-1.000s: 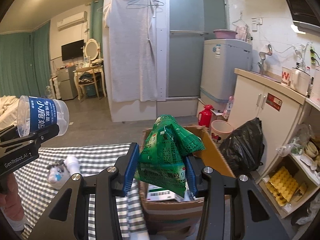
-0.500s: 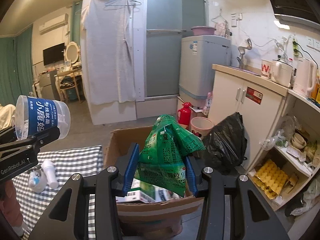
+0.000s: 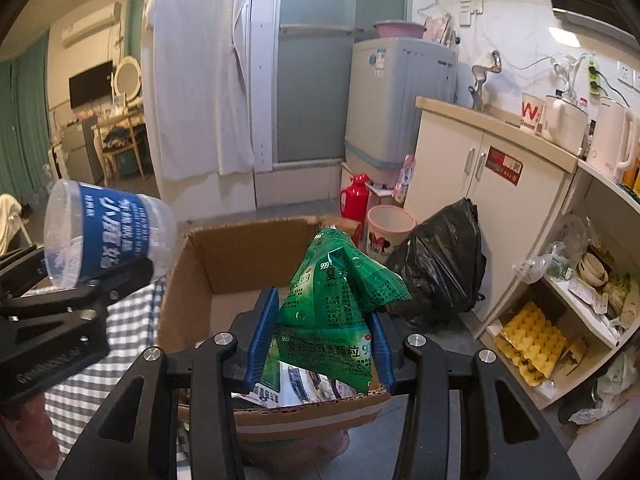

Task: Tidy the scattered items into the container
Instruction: 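Carry the jar with the left tool while the right tool carries the sachets to the box, then open the left tool to drop the jar while the right tool releases the sachets into the box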

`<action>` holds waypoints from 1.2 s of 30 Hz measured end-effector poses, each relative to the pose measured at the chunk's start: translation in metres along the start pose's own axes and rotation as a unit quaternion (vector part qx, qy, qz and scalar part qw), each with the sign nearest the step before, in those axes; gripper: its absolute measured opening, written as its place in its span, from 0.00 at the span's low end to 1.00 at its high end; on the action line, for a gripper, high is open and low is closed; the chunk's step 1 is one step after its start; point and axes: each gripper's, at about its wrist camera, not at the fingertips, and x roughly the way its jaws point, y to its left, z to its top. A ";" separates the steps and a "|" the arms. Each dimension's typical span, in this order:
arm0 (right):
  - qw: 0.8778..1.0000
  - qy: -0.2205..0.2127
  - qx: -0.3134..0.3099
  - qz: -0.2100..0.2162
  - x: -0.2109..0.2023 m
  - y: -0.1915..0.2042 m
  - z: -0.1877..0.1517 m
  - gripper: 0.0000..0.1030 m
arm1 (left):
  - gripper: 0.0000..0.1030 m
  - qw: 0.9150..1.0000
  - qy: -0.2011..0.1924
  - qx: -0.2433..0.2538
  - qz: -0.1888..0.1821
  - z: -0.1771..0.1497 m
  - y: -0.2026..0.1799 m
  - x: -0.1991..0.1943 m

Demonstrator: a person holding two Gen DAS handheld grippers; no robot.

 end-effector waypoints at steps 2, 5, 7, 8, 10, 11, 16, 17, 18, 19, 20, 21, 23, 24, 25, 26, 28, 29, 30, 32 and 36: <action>1.000 0.009 -0.003 -0.003 0.010 0.000 -0.001 0.41 | 0.59 1.000 0.013 0.004 -0.004 -0.002 -0.003 0.014; 1.000 0.030 -0.009 -0.002 0.030 0.001 -0.004 0.41 | 0.59 0.999 0.038 0.008 -0.002 -0.006 -0.005 0.039; 0.999 0.047 -0.011 -0.001 0.045 0.002 -0.006 0.41 | 0.59 0.999 0.053 0.004 -0.006 -0.007 -0.005 0.054; 0.999 0.052 -0.013 -0.001 0.051 0.003 -0.007 0.41 | 0.59 0.998 0.062 0.001 -0.008 -0.007 -0.005 0.063; 0.998 0.067 -0.012 -0.002 0.065 0.002 -0.010 0.41 | 0.59 0.997 0.074 0.000 -0.013 -0.008 -0.007 0.076; 0.997 0.072 -0.012 -0.004 0.070 0.002 -0.011 0.41 | 0.59 0.997 0.079 0.003 -0.011 -0.008 -0.008 0.082; 0.993 0.115 -0.012 0.004 0.098 -0.001 -0.022 0.41 | 0.59 0.994 0.105 0.001 -0.014 -0.011 -0.008 0.110; 0.993 0.119 -0.013 0.004 0.101 -0.002 -0.024 0.41 | 0.59 0.994 0.112 0.001 -0.016 -0.013 -0.008 0.116; 0.992 0.125 -0.015 0.004 0.105 -0.002 -0.027 0.41 | 0.59 0.993 0.118 0.002 -0.017 -0.013 -0.010 0.120; 0.991 0.131 -0.016 0.004 0.110 -0.002 -0.030 0.41 | 0.59 0.992 0.124 0.004 -0.020 -0.015 -0.011 0.124; 0.991 0.135 -0.016 0.004 0.112 -0.002 -0.031 0.41 | 0.59 0.991 0.130 0.008 -0.023 -0.016 -0.012 0.128; 0.990 0.140 -0.016 0.003 0.115 -0.004 -0.034 0.41 | 0.59 0.990 0.135 0.011 -0.023 -0.019 -0.013 0.132; 0.989 0.145 -0.016 0.002 0.120 -0.005 -0.036 0.42 | 0.59 0.990 0.143 0.013 -0.018 -0.021 -0.015 0.139; 0.989 0.148 -0.017 0.002 0.122 -0.005 -0.037 0.42 | 0.59 0.989 0.146 0.012 -0.017 -0.022 -0.015 0.142; 0.988 0.151 -0.018 0.003 0.123 -0.005 -0.039 0.42 | 0.59 0.989 0.149 0.012 -0.017 -0.022 -0.015 0.144; 0.988 0.152 -0.018 0.003 0.124 -0.005 -0.039 0.42 | 0.59 0.988 0.152 0.012 -0.018 -0.023 -0.016 0.146; 0.989 0.149 -0.016 0.000 0.124 -0.005 -0.040 0.42 | 0.59 0.988 0.155 0.013 -0.017 -0.023 -0.016 0.148; 0.989 0.148 -0.016 -0.001 0.123 -0.004 -0.040 0.42 | 0.59 0.987 0.156 0.013 -0.017 -0.024 -0.016 0.149; 0.989 0.148 -0.016 0.000 0.123 -0.004 -0.040 0.43 | 0.59 0.988 0.156 0.012 -0.018 -0.024 -0.015 0.149; 0.989 0.145 -0.016 0.000 0.122 -0.003 -0.040 0.50 | 0.60 0.987 0.157 0.011 -0.019 -0.023 -0.015 0.149; 0.991 0.134 -0.018 0.001 0.113 -0.001 -0.037 0.52 | 0.63 0.988 0.152 0.013 -0.017 -0.020 -0.014 0.145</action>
